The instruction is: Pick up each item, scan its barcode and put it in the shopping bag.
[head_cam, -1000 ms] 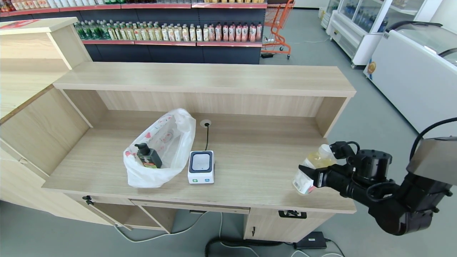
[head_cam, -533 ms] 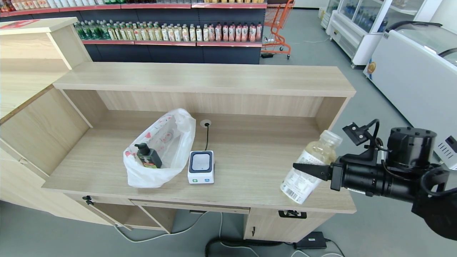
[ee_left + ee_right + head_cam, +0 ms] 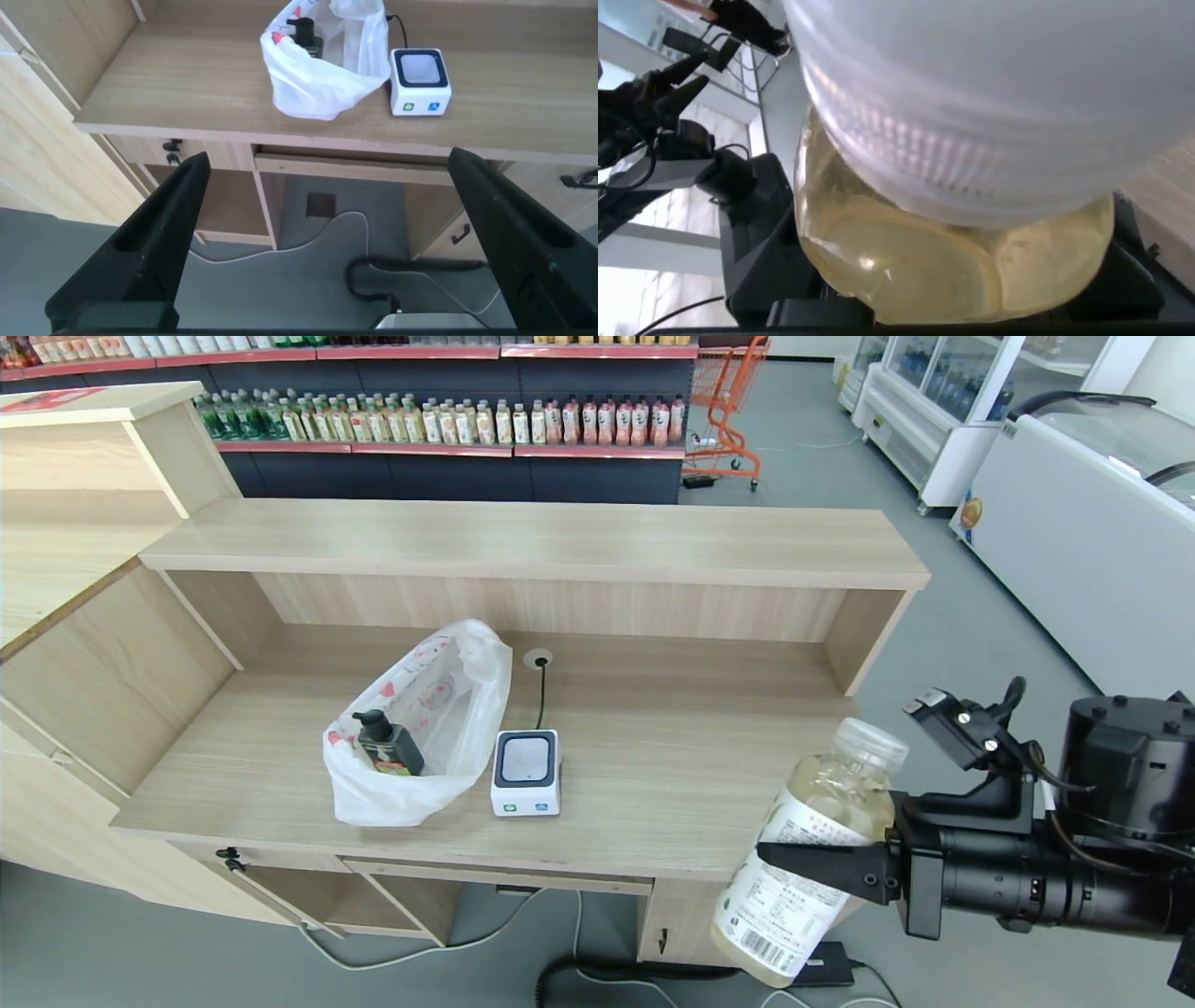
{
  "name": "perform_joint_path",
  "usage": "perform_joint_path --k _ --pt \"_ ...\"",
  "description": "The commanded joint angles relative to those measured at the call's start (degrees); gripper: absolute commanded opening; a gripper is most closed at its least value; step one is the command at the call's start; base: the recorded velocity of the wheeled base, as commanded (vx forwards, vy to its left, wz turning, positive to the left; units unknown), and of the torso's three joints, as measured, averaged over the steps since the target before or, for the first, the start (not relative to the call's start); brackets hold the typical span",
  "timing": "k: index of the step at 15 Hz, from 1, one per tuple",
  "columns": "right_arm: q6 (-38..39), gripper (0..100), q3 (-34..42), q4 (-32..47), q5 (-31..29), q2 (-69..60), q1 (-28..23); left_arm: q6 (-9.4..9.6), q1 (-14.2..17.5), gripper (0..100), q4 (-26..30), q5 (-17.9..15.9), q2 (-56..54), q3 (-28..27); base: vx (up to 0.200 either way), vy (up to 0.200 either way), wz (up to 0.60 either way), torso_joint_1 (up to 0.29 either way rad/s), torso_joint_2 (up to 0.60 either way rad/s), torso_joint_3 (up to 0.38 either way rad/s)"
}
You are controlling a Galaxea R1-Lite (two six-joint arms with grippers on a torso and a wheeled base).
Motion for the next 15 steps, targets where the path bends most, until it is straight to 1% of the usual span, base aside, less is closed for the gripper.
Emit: perform_joint_path --k 1,3,4,7,10,15 --pt "0.0 0 -0.3 1.3 0.0 -1.8 2.0 0.0 0.0 100 0.0 0.0 0.0 0.0 0.0 0.0 0.0 0.0 0.0 0.0" --pt "0.0 0 -0.2 3.6 -0.1 -2.8 2.9 0.0 0.1 100 0.0 0.0 0.0 0.0 0.0 0.0 0.0 0.0 0.0 0.0" --pt "0.1 0 -0.4 6.3 0.0 -3.2 2.9 0.0 0.0 100 0.0 0.0 0.0 0.0 0.0 0.0 0.0 0.0 0.0 0.0" --pt "0.3 0 -0.4 10.5 0.1 -3.4 3.1 0.0 0.0 100 0.0 0.0 0.0 0.0 0.0 0.0 0.0 0.0 0.0 0.0" --pt "0.7 0 -2.4 14.2 0.1 -2.9 3.9 0.0 0.0 100 0.0 0.0 0.0 0.0 0.0 0.0 0.0 0.0 0.0 0.0" --pt "0.8 0 -3.6 15.8 -0.1 -2.7 5.8 0.0 0.0 100 0.0 0.0 0.0 0.0 0.0 0.0 0.0 0.0 0.0 0.0"
